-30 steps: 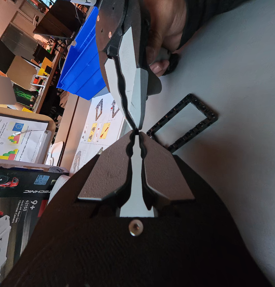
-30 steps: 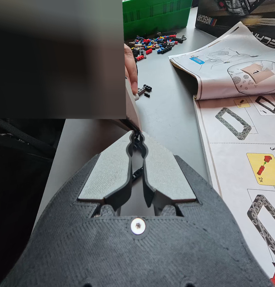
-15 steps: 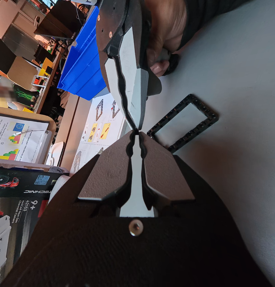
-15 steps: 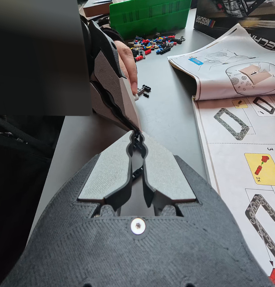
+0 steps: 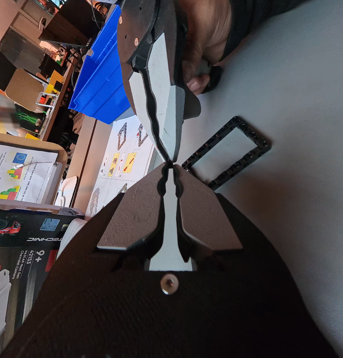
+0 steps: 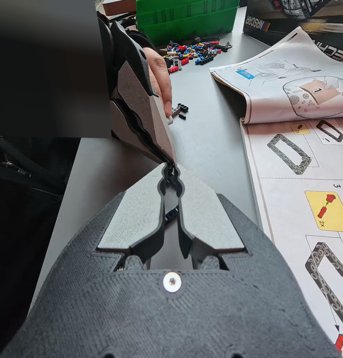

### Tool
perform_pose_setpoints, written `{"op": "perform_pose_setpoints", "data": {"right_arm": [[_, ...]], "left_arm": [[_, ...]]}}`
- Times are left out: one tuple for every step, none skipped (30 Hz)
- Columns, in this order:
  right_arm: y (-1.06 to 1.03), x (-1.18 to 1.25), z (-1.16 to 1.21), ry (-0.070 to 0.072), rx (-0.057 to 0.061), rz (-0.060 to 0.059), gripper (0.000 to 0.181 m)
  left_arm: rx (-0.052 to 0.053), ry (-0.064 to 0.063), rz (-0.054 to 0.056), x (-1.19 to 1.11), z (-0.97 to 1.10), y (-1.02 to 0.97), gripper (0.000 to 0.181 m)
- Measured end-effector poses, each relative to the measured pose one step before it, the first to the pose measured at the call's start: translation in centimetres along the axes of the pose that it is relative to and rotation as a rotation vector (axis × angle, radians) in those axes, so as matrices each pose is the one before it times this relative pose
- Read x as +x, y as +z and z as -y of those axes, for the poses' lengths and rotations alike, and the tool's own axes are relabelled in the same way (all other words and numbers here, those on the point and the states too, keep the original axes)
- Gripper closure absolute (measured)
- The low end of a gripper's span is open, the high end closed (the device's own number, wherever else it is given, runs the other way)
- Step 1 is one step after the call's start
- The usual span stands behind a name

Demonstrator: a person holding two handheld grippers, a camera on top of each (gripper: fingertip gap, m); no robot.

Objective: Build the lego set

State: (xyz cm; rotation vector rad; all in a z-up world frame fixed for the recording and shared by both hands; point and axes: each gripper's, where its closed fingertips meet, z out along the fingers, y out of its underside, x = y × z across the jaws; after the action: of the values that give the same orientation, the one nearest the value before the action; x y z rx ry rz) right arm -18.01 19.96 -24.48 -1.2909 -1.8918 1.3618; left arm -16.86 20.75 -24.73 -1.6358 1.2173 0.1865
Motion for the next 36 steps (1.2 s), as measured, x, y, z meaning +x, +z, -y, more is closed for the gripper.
{"op": "perform_pose_setpoints", "data": {"right_arm": [[0.009,0.013,-0.007,-0.0020,-0.0006,-0.0018,0.179],[0.012,0.016,-0.014,-0.0004,-0.0007,-0.0011,0.179],[0.012,0.032,-0.042,0.0012,-0.0008,0.0000,0.179],[0.019,0.039,-0.050,0.0039,-0.0006,0.0016,0.179],[0.007,0.019,-0.040,0.0063,0.0003,0.0043,0.179],[-0.013,-0.012,0.006,0.0064,0.0022,0.0062,0.179],[-0.034,-0.027,0.068,0.0056,0.0049,0.0062,0.180],[-0.041,-0.039,0.081,0.0062,0.0063,0.0062,0.179],[-0.041,-0.023,0.071,0.0063,0.0053,0.0053,0.179],[-0.033,-0.003,0.075,0.0039,0.0048,0.0030,0.179],[-0.036,0.016,0.049,0.0032,0.0045,0.0019,0.179],[-0.062,0.060,0.025,0.0047,0.0025,0.0008,0.178],[-0.069,0.068,0.017,0.0044,0.0028,0.0008,0.178],[-0.092,0.074,0.057,0.0050,0.0049,0.0010,0.178],[-0.098,0.109,0.078,0.0069,0.0063,-0.0005,0.177],[-0.107,0.105,0.054,0.0073,0.0052,0.0003,0.177],[-0.100,0.047,0.067,0.0071,0.0053,0.0032,0.176],[-0.088,0.054,0.100,0.0069,0.0069,0.0020,0.176],[-0.073,0.037,0.107,0.0058,0.0067,0.0010,0.176],[-0.063,-0.054,0.142,0.0032,0.0085,0.0054,0.176],[-0.056,-0.064,0.198,0.0025,0.0124,0.0056,0.175],[-0.045,-0.045,0.186,0.0032,0.0109,0.0039,0.175],[-0.030,-0.033,0.099,0.0031,0.0056,0.0037,0.176],[-0.016,0.022,0.012,0.0022,0.0006,-0.0002,0.176],[0.003,0.050,-0.038,0.0002,-0.0020,-0.0021,0.177],[0.020,0.025,-0.033,-0.0014,-0.0020,-0.0021,0.178],[0.044,-0.019,-0.028,-0.0029,-0.0015,-0.0007,0.179],[0.068,-0.040,-0.050,-0.0031,-0.0038,0.0001,0.180],[0.078,0.004,-0.094,-0.0029,-0.0061,-0.0028,0.180],[0.063,0.042,-0.079,-0.0047,-0.0062,-0.0054,0.180],[0.031,0.056,-0.056,-0.0050,-0.0042,-0.0064,0.180],[0.011,0.013,-0.013,-0.0039,-0.0011,-0.0032,0.180],[-0.008,0.000,0.020,-0.0024,0.0007,-0.0010,0.180],[-0.013,-0.001,0.059,-0.0021,0.0034,-0.0012,0.178],[0.009,0.004,0.034,-0.0002,0.0018,-0.0003,0.177],[0.028,-0.017,-0.036,0.0018,-0.0027,0.0022,0.177]], "left_arm": [[0.0005,-0.0023,-0.0008,0.001,-0.018,0.006,0.179],[0.0010,-0.0028,-0.0015,0.009,-0.025,0.018,0.179],[0.0004,-0.0049,-0.0024,0.014,-0.042,0.033,0.179],[-0.0001,-0.0057,-0.0028,0.008,-0.058,0.041,0.179],[0.0005,-0.0049,-0.0025,0.019,-0.025,0.026,0.179],[0.0025,-0.0034,-0.0006,-0.012,0.030,-0.018,0.179],[0.0036,-0.0023,0.0012,-0.039,0.060,-0.043,0.179],[0.0037,-0.0019,0.0018,-0.054,0.061,-0.058,0.179],[0.0036,-0.0035,0.0010,-0.056,0.066,-0.040,0.179],[0.0027,-0.0064,0.0012,-0.067,0.030,-0.019,0.179],[0.0019,-0.0072,0.0022,-0.082,0.011,-0.005,0.179],[0.0013,-0.0074,0.0072,-0.166,-0.018,-0.022,0.179],[0.0019,-0.0086,0.0048,-0.153,-0.026,-0.026,0.179],[0.0008,-0.0108,0.0010,-0.136,-0.041,-0.035,0.179],[0.0015,-0.0107,0.0052,-0.196,-0.015,-0.054,0.179],[0.0028,-0.0102,0.0074,-0.230,-0.002,-0.057,0.179],[0.0026,-0.0127,0.0021,-0.147,0.012,-0.048,0.179],[0.0049,-0.0123,-0.0001,-0.101,0.041,-0.044,0.179],[0.0068,-0.0088,-0.0002,-0.066,0.098,-0.062,0.179],[0.0068,-0.0055,-0.0015,-0.003,0.098,-0.036,0.179],[0.0025,-0.0034,-0.0020,0.012,0.044,-0.012,0.179],[-0.0020,0.0002,0.0015,-0.006,-0.022,0.023,0.179],[-0.0055,0.0024,-0.0008,0.038,-0.081,0.044,0.179],[-0.0032,0.0044,-0.0018,0.068,-0.040,0.033,0.179],[-0.0007,0.0046,-0.0027,0.086,0.004,0.006,0.179],[-0.0029,0.0038,-0.0027,0.079,-0.013,0.032,0.179],[-0.0046,0.0048,-0.0002,0.049,-0.038,0.028,0.179],[-0.0079,0.0066,0.0032,-0.013,-0.104,0.016,0.179],[-0.0070,0.0038,0.0008,0.007,-0.112,0.033,0.179],[-0.0049,-0.0037,-0.0027,0.016,-0.105,0.041,0.179],[-0.0027,-0.0065,-0.0020,-0.013,-0.060,0.015,0.179],[0.0001,-0.0052,-0.0024,-0.017,-0.026,-0.002,0.180],[0.0004,-0.0040,0.0002,-0.038,-0.008,-0.007,0.180],[-0.0007,-0.0056,0.0051,-0.108,-0.010,0.000,0.179],[-0.0021,-0.0062,-0.0024,-0.004,-0.021,0.011,0.179],[0.0008,-0.0027,-0.0059,0.067,0.012,0.004,0.180]]}}
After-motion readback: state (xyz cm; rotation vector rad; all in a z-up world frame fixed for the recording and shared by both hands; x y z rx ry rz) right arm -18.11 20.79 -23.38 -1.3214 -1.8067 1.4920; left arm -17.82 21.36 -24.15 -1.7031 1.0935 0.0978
